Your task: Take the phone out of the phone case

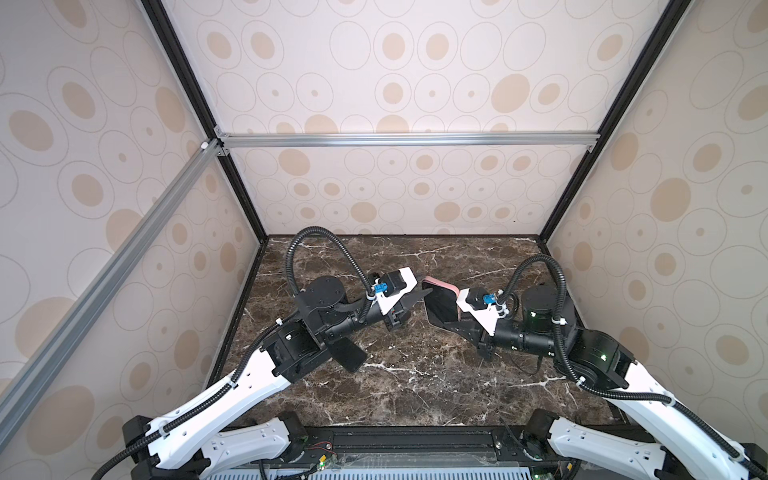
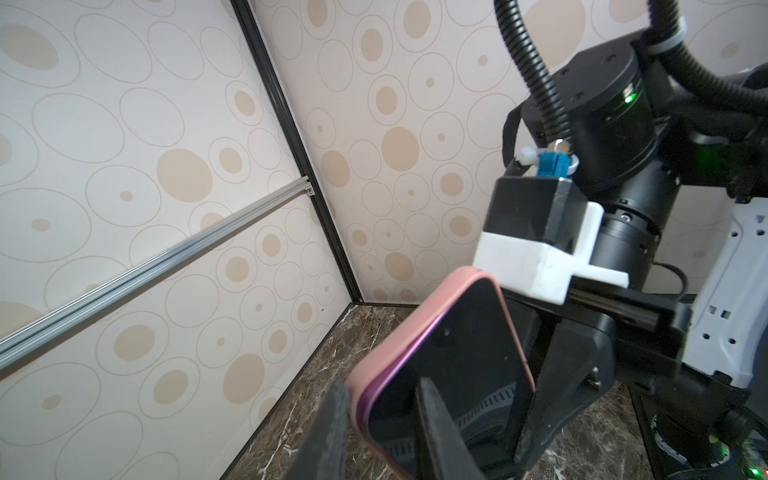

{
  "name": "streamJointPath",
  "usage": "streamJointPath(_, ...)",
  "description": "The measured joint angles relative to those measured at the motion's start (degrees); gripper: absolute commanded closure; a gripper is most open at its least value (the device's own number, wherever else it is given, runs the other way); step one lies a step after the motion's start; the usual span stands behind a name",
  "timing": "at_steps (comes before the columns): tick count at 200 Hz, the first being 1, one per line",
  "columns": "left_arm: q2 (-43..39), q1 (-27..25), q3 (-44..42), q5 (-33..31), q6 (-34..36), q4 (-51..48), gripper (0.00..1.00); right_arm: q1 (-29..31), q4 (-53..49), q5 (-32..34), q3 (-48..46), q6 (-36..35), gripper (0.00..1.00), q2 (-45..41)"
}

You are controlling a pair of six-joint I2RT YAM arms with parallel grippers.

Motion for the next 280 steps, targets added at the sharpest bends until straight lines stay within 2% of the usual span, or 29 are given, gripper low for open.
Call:
streamJointPath(87, 0.0, 1.9, -0.5, 7.2, -1.2, 0.1, 0.67, 0.0, -1.7, -2.6, 0.0, 0.0, 1.00, -0.6)
streamJointPath(120, 0.0, 1.8, -1.6, 9.4, -2.2, 1.4, 0.54, 0.2, -1.3, -4.4, 0.0, -0.9, 1.00, -0.3)
streamJointPath(145, -0.2, 1.1, -3.5, 9.4, -3.2, 2.1, 0.34, 0.9, -0.2, -4.9, -0.1, -1.9, 1.00, 0.0)
streamJointPath(163, -1.2, 1.0, -6.5, 6.8, -3.5, 3.2, 0.31, 1.4, 2.3, -3.3, -0.5, -1.9, 1.00, -0.6)
streamJointPath(192, -4.2, 1.1, -10.6, 0.3, -3.5, 5.7, 0.32, 1.6, 5.0, 1.0, -1.8, -1.6, 1.00, -2.4)
streamJointPath(215, -7.0, 1.1, -12.2, -3.3, -3.4, 8.5, 0.36, 1.6, 5.6, 3.6, -2.1, -1.2, 1.00, -2.6)
streamJointPath(280, -8.1, 1.2, -12.6, -5.4, -2.4, 14.9, 0.65, 1.6, 4.9, 5.7, -2.1, -0.9, 1.00, -0.3)
